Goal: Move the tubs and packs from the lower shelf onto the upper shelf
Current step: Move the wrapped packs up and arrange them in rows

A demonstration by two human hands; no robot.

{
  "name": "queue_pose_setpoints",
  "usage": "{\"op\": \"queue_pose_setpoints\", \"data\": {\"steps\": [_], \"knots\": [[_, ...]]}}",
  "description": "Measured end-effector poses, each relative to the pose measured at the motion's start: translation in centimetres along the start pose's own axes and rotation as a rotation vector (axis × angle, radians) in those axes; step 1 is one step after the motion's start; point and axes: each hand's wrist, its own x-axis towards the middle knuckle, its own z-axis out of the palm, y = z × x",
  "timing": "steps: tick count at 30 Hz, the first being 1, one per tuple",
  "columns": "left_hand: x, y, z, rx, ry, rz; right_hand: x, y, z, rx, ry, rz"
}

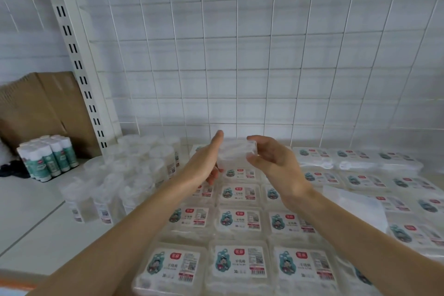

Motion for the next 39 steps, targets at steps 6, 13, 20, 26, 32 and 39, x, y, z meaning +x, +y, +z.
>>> {"op": "queue_pose_setpoints", "data": {"steps": [6,13,20,26,32,39], "knots": [[0.4,-0.2,-0.3,-0.263,0.041,0.104,0.1,0.4,-0.3,-0.065,0.085,-0.024],[0.5,-1.0,-0.3,-0.342,0.059,0.215,-0.1,0.0,0.2,0.073,0.075,0.118],[0.7,-0.6,-0.4,-0.394,0.09,0.217,0.0,-0.2,0.3,0.093,0.117,0.235],[0.3,-0.4,-0.4,-0.368,0.111,0.221,-0.2,-0.2,0.6,-0.022,0.035,0.259],[-0.4,-0.3,-0.3,-0.273,0.01,0.234,-0.2,-0.3,0.9,-0.05,0.015,0.261],[-0.4,-0.3,-0.7,-0.139,0.053,0.355,-0.3,-0.7,1.0,-0.105,0.073,0.195]]}}
